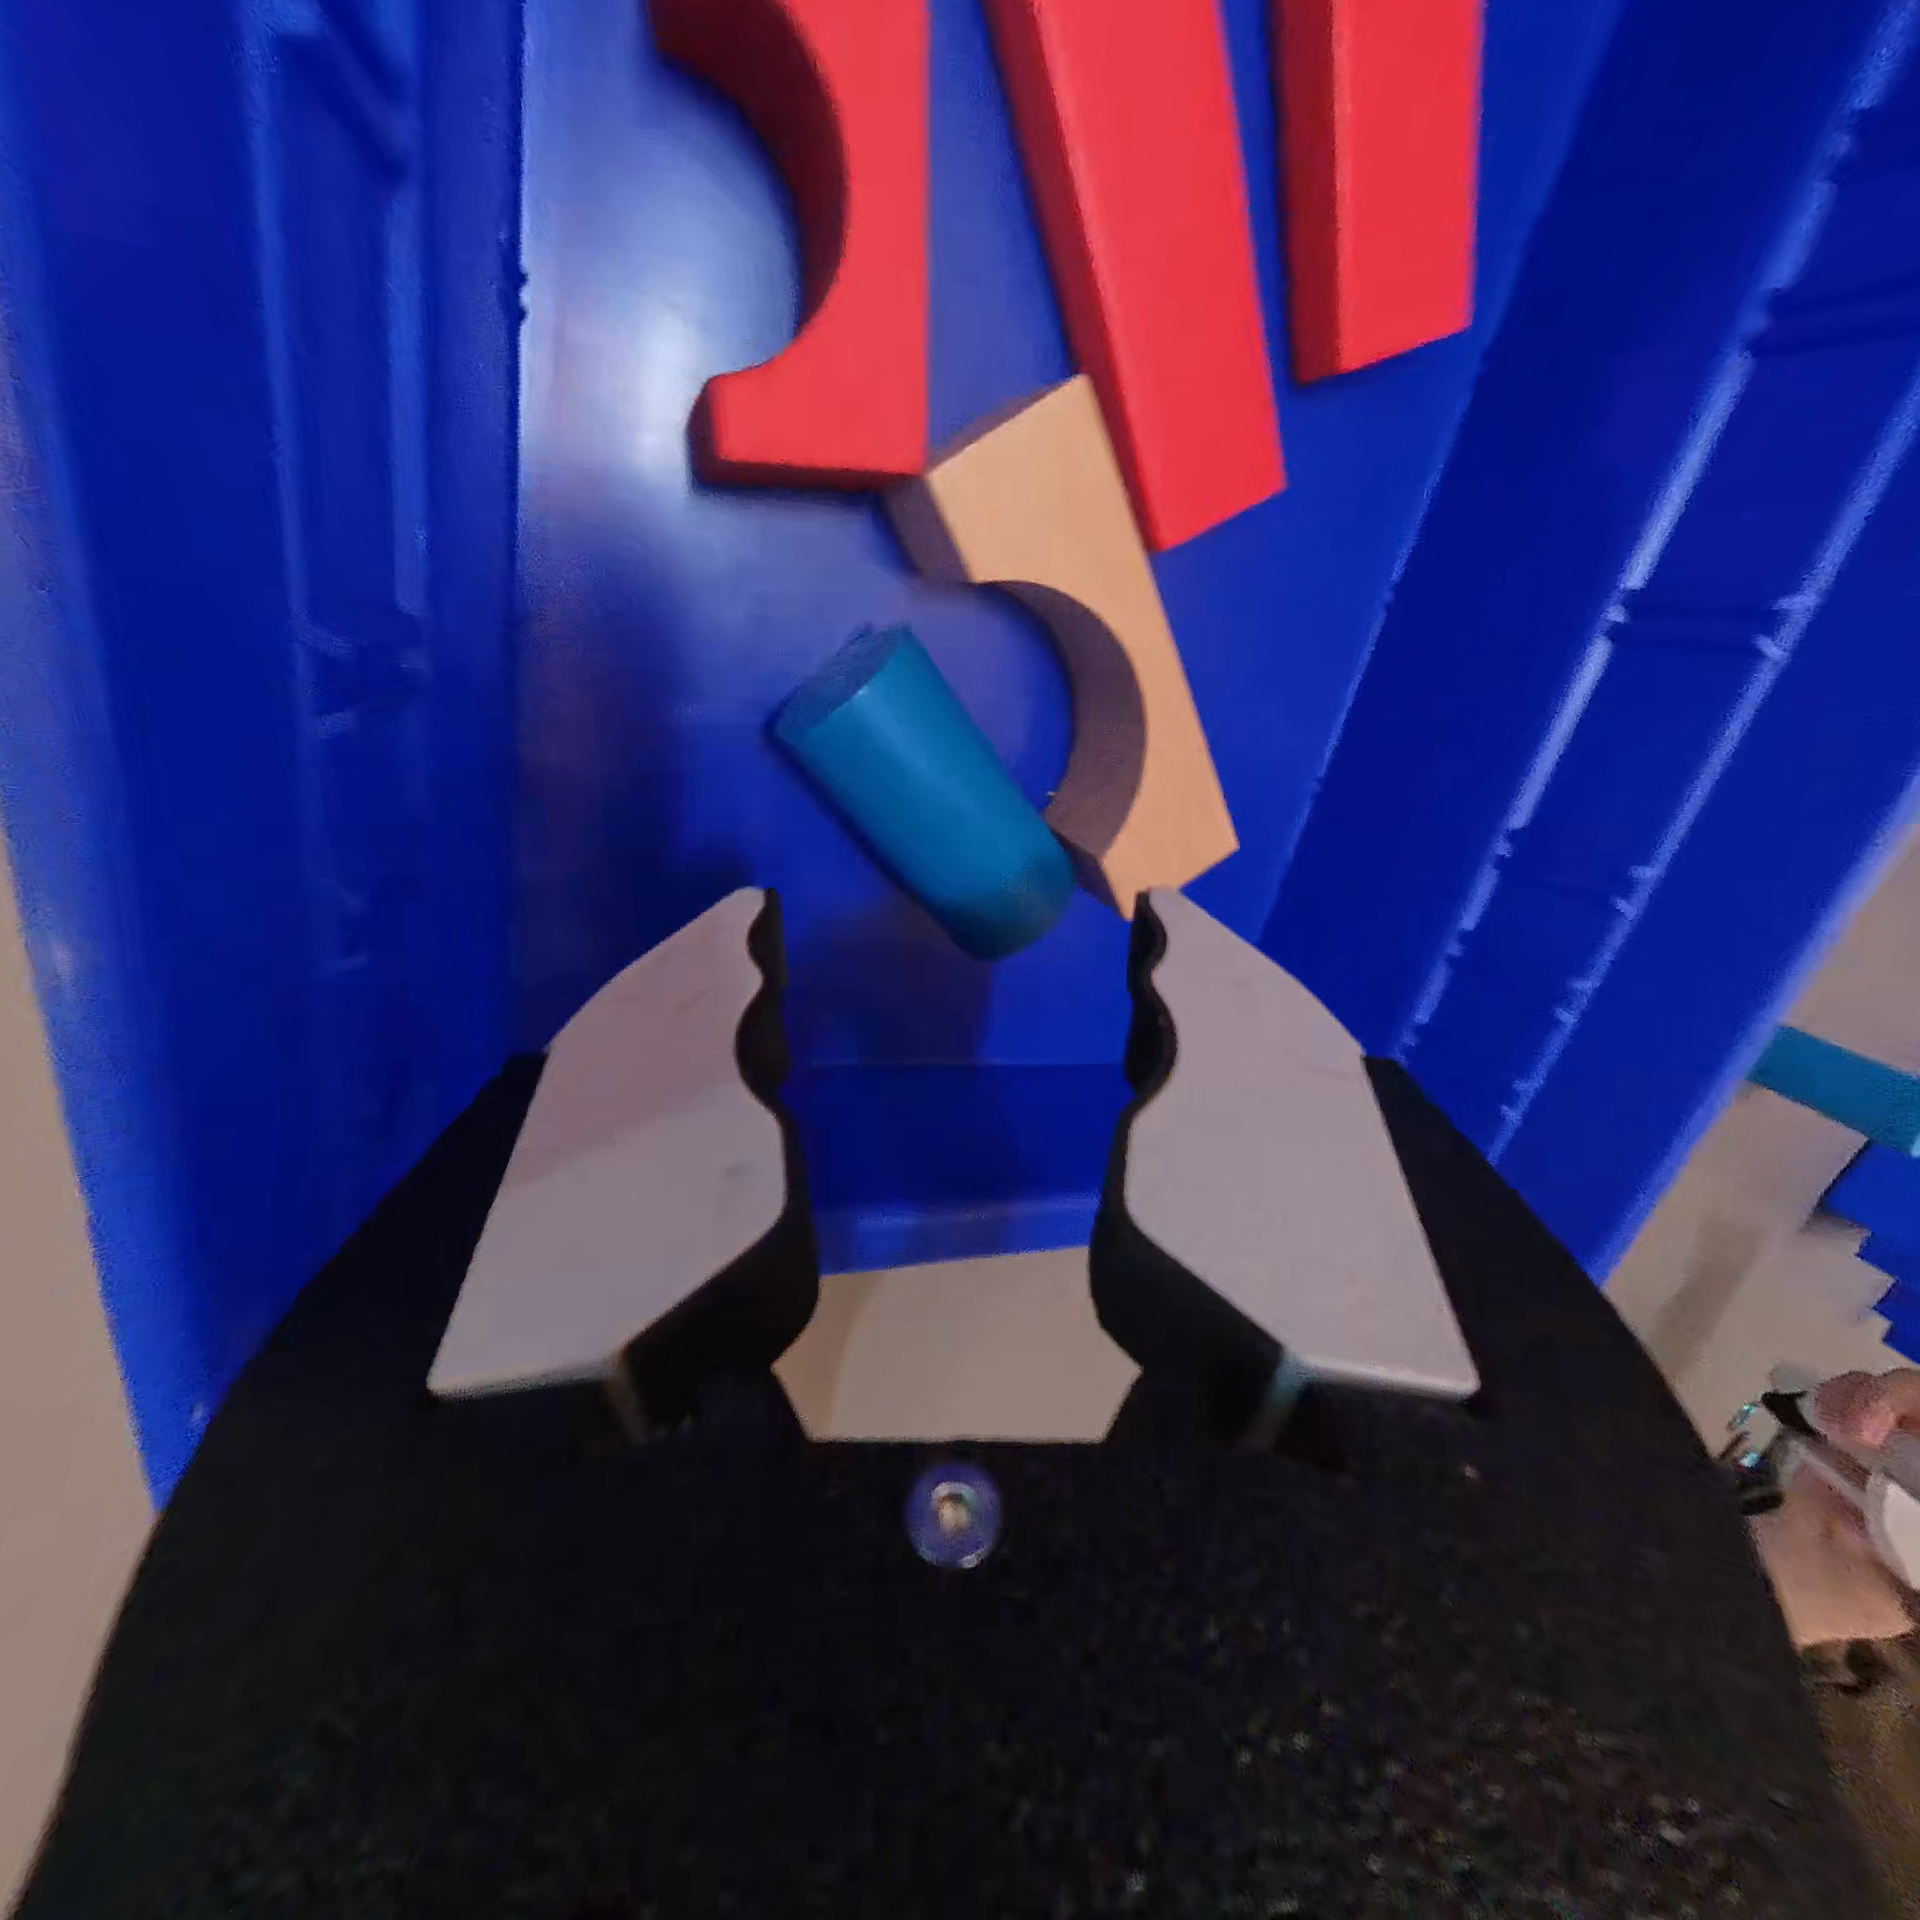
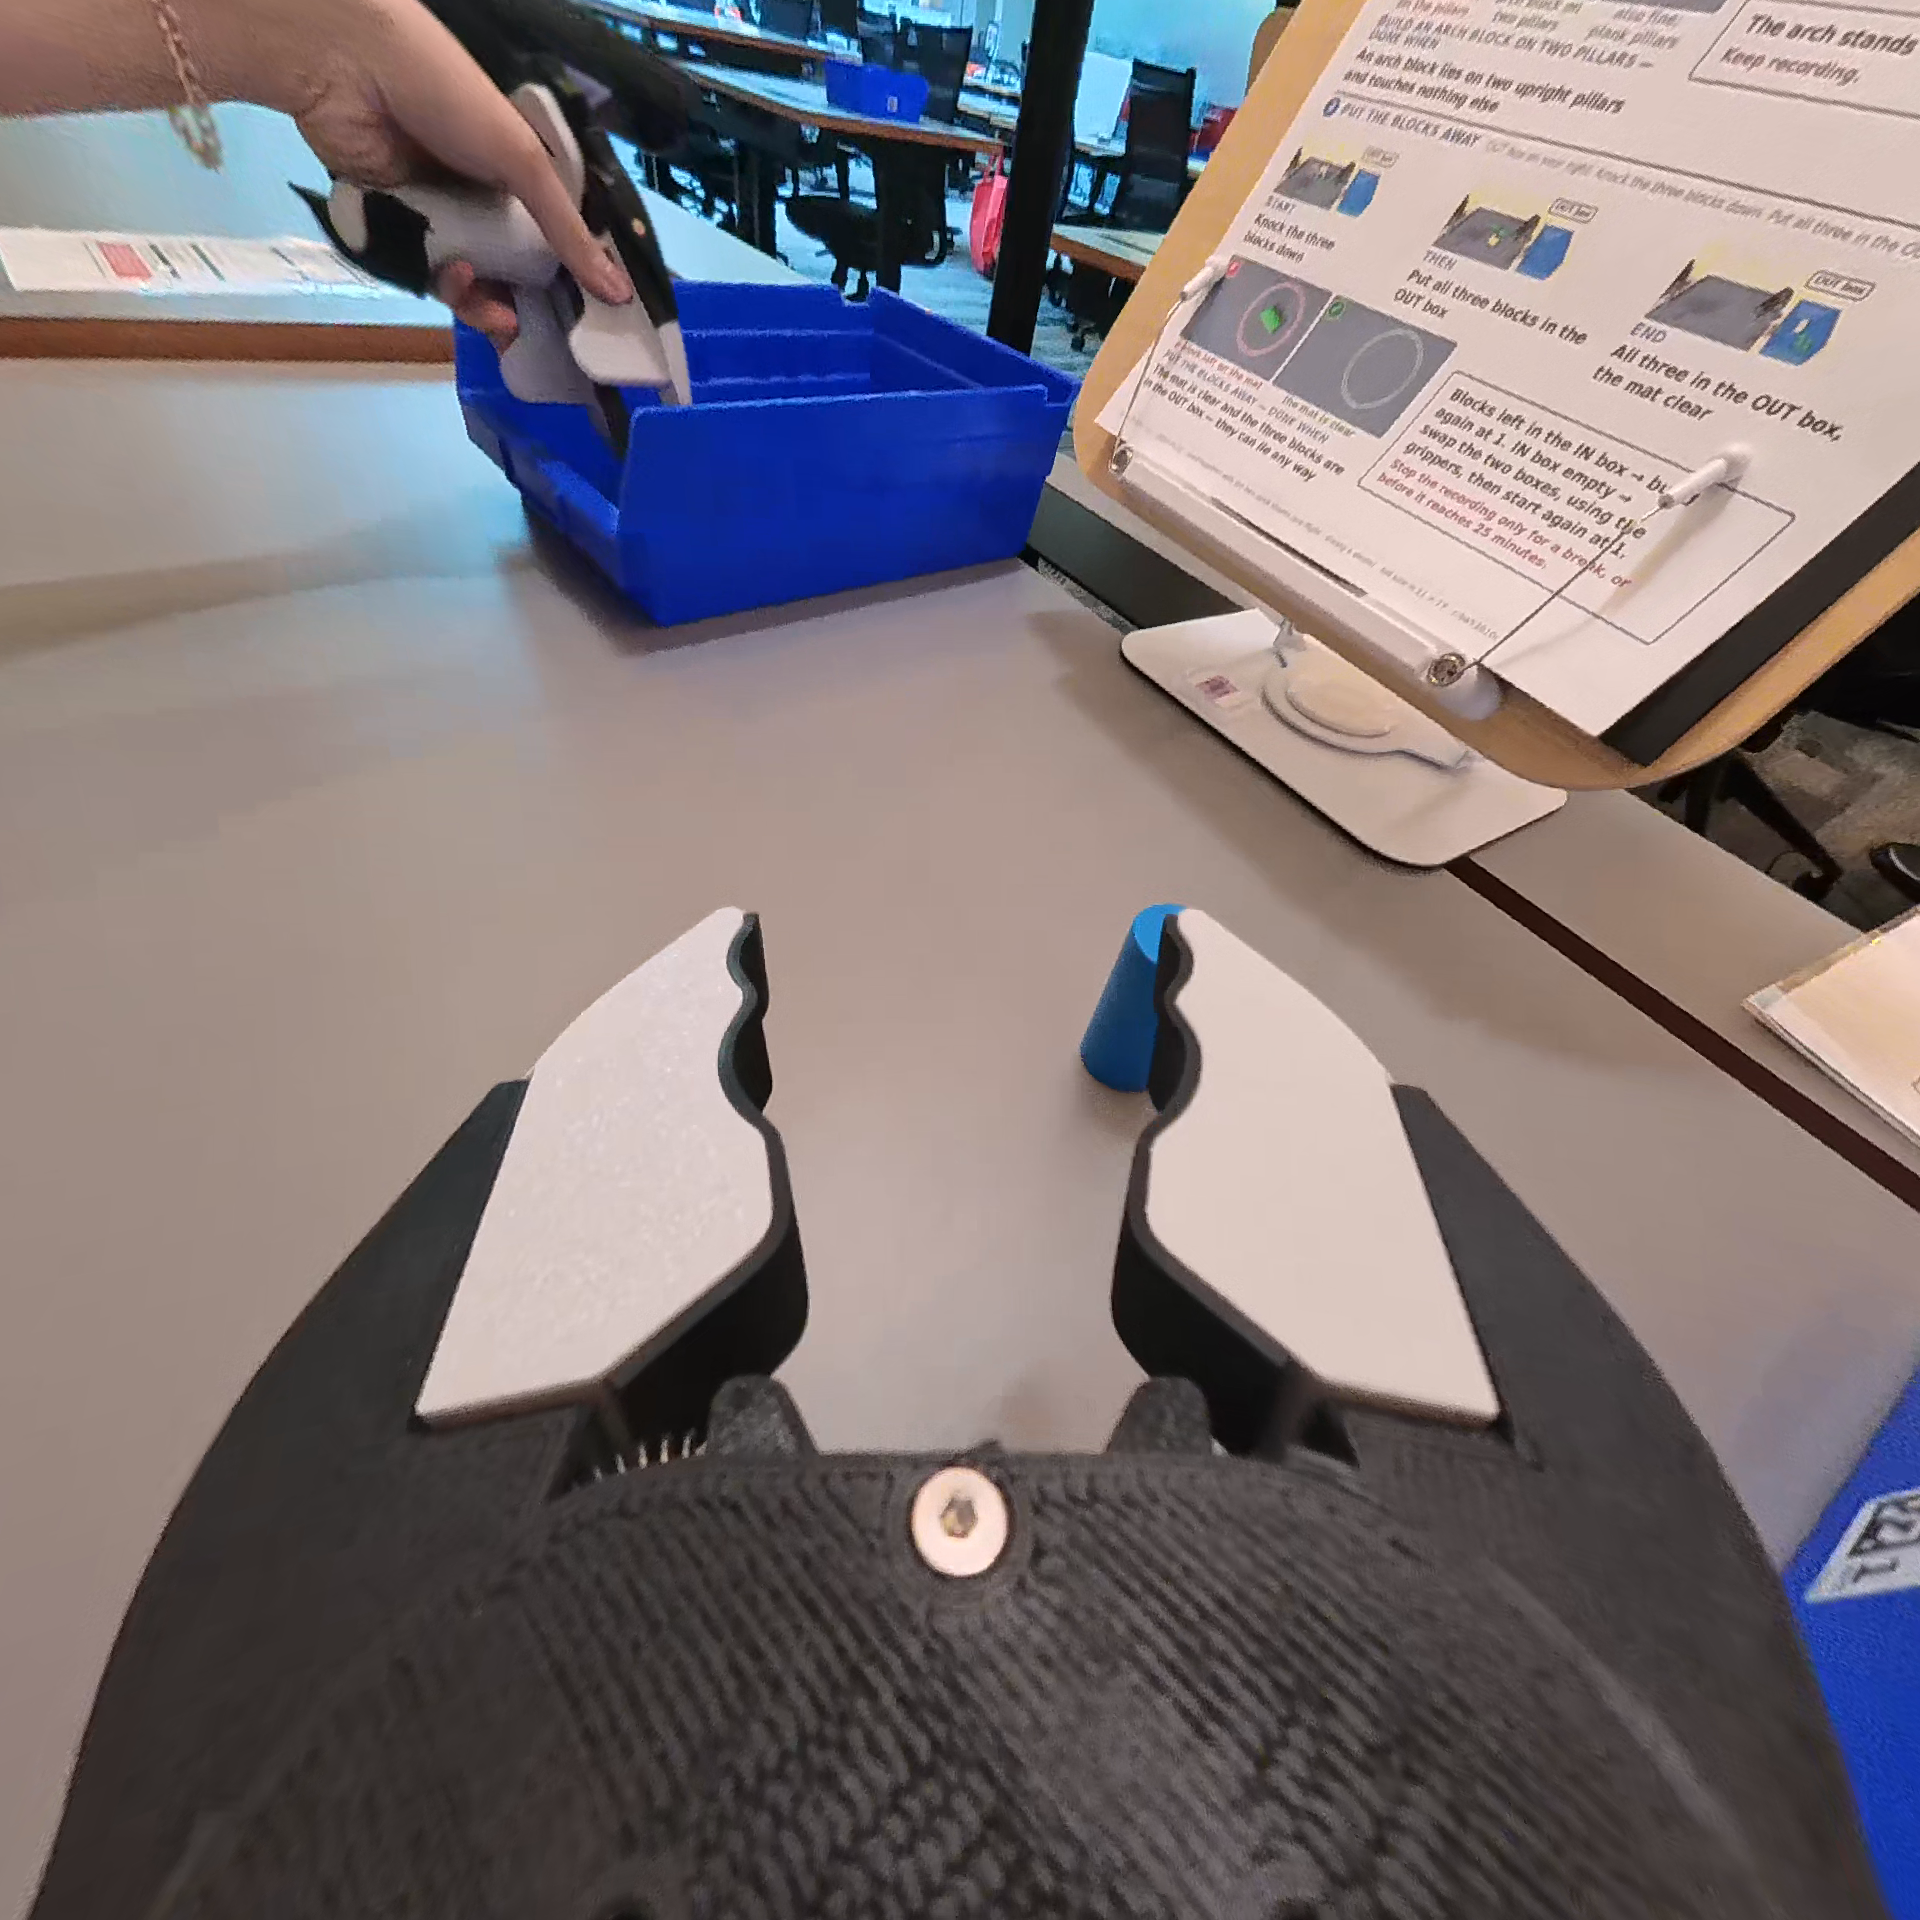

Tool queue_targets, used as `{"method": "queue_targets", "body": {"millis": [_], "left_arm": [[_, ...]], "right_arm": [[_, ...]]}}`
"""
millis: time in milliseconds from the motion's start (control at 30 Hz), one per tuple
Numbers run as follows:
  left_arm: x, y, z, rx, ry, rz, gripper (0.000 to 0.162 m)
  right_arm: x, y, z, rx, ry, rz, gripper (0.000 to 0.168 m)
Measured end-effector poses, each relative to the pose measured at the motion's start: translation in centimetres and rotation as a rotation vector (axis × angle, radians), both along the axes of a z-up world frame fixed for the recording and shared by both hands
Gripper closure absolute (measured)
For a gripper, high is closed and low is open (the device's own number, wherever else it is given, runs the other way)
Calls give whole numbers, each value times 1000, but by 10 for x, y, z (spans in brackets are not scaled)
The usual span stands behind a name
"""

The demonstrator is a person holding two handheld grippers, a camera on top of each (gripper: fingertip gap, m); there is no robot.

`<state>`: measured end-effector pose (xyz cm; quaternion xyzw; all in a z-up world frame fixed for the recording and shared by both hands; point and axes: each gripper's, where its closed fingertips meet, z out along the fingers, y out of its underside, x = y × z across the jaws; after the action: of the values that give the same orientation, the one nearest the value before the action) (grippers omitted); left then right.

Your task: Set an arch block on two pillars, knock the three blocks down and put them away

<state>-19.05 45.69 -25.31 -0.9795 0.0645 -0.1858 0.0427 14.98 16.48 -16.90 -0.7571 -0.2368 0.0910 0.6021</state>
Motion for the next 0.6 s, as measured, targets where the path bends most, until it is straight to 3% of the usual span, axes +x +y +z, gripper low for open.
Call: {"method": "queue_targets", "body": {"millis": [233, 533, 600], "left_arm": [[2, 12, -14, -60, -38, 180, 104], [0, 27, -22, -93, -39, 318, 130], [1, 28, -24, -101, -36, 323, 130]], "right_arm": [[0, -6, -4, 5, 32, 1, 96], [1, -9, -15, -23, 25, 4, 96], [3, -10, -17, -26, 30, 1, 96]]}}
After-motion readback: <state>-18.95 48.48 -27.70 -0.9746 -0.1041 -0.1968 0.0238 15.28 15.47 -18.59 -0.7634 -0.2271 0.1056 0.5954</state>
